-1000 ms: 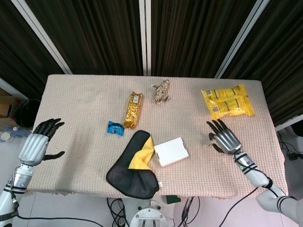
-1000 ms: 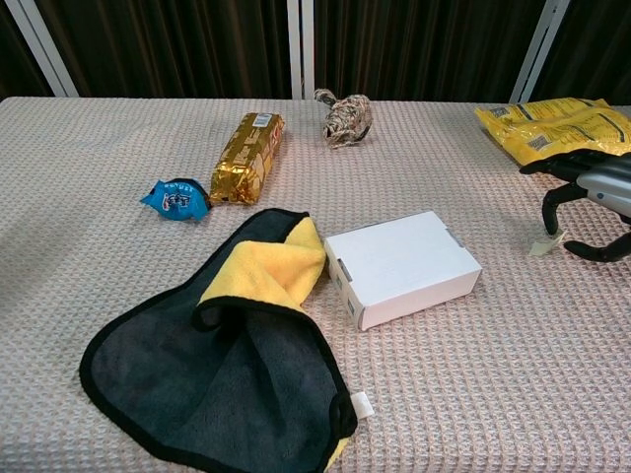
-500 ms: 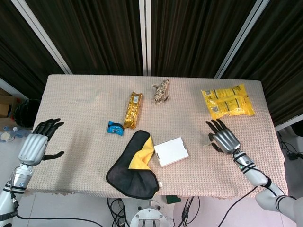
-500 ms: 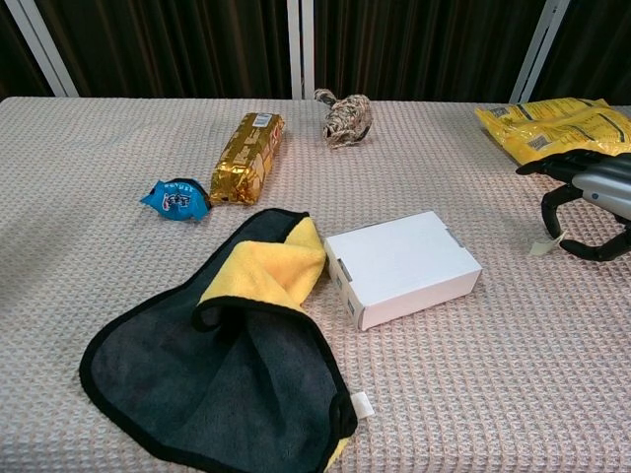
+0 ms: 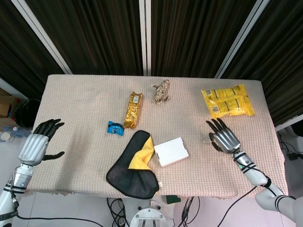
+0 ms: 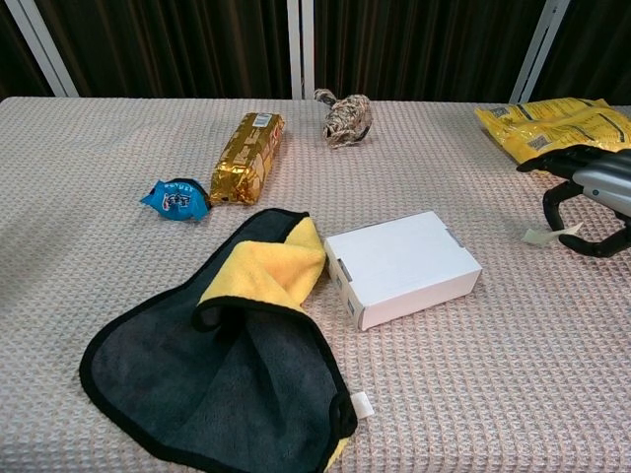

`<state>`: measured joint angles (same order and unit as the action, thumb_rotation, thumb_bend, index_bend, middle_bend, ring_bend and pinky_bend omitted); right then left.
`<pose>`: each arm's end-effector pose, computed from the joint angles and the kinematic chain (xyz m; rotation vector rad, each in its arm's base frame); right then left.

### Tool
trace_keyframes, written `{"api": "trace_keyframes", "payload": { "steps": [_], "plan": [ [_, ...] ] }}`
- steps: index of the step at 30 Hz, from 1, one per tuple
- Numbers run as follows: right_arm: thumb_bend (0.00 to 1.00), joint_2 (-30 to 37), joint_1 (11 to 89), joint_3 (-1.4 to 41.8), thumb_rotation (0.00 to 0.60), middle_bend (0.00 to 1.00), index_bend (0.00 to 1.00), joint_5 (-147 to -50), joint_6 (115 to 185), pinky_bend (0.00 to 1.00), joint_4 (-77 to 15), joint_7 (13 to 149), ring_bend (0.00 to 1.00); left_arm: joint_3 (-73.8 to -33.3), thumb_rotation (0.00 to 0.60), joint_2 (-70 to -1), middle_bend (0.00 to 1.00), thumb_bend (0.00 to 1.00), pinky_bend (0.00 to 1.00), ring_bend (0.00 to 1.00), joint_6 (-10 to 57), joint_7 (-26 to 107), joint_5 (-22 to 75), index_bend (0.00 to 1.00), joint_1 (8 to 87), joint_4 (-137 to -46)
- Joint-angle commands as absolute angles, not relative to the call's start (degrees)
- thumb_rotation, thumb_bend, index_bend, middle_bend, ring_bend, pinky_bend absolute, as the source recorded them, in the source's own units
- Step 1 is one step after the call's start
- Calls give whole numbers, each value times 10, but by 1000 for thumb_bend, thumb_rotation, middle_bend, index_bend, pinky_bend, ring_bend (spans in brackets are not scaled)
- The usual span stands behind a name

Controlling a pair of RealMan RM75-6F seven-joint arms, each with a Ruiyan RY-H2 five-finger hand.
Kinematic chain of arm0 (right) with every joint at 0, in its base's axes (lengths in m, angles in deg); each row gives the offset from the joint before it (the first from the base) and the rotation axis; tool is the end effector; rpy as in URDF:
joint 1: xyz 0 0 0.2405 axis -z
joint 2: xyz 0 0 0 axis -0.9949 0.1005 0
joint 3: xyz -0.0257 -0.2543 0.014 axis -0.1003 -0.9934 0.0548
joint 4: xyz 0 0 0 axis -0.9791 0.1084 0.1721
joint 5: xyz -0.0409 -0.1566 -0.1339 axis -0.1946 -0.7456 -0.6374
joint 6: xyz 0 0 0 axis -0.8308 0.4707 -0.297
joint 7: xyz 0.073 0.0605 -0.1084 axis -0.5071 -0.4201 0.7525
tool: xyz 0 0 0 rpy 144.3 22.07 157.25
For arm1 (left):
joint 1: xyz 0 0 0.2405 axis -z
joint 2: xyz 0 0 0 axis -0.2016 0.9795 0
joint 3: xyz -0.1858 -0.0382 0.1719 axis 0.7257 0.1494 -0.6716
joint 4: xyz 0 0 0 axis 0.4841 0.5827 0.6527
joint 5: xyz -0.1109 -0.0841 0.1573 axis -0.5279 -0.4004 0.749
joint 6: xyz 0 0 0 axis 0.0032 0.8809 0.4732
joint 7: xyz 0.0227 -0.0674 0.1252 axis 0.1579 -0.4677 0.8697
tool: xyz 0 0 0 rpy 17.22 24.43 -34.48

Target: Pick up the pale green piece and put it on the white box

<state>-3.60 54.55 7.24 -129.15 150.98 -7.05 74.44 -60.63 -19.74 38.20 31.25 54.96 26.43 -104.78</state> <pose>-0.3057 -0.3123 0.0166 1.9596 -0.6920 0.7733 -0.2942 0.2288 0.1293 -1.5721 -0.9501 -1.0409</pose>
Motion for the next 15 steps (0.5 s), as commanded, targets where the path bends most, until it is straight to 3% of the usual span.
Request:
{"api": "trace_keyframes", "payload": {
  "steps": [1,7,15],
  "plan": [
    [427,-35,546,73,600,41,618,-1292,1514,0,-72,745,0,-606,600,-197,99,0,127,82,382,313,550,153,264,-1048],
    [424,-14,546,80,600,42,618,-1303,1552,0,-112,762,0,-605,600,-195,99,0,127,82,385,314,549,154,263,-1050],
    [396,41,543,94,600,52,622,-1339,1612,0,-263,878,0,-608,600,-193,99,0,127,82,379,311,550,154,263,-1052]
  ]
}}
